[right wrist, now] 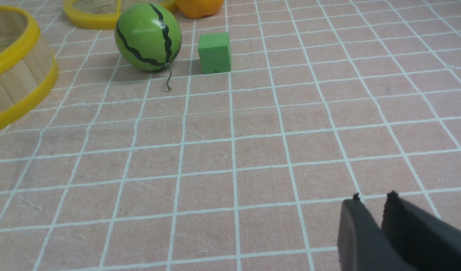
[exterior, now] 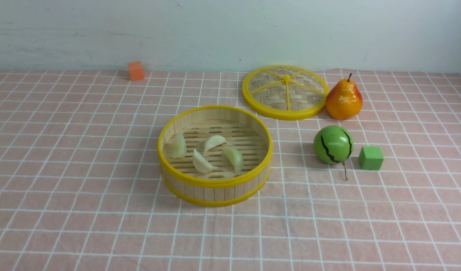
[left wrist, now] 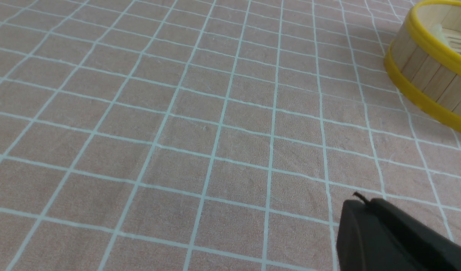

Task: Put the dumplings into the steamer on the table with the pink tablecloth.

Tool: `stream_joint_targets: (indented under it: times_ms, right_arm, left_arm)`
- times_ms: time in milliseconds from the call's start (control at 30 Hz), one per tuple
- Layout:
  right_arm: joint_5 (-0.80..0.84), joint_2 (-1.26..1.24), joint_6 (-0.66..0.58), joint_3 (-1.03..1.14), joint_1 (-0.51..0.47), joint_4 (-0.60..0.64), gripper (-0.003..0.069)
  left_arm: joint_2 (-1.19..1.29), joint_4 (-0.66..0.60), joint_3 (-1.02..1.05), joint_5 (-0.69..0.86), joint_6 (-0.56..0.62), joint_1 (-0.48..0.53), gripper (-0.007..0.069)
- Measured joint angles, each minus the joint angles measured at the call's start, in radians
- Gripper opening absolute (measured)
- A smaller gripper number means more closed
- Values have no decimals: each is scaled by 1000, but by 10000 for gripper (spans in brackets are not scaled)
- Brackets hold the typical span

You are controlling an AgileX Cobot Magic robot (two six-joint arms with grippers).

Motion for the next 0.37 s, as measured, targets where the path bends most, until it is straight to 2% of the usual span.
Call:
stream_joint_targets:
  times_ms: [367]
  right_arm:
    - [0,0,0,0,0,0,124]
  left_arm:
    - [0,0,0,1,0,0,-13]
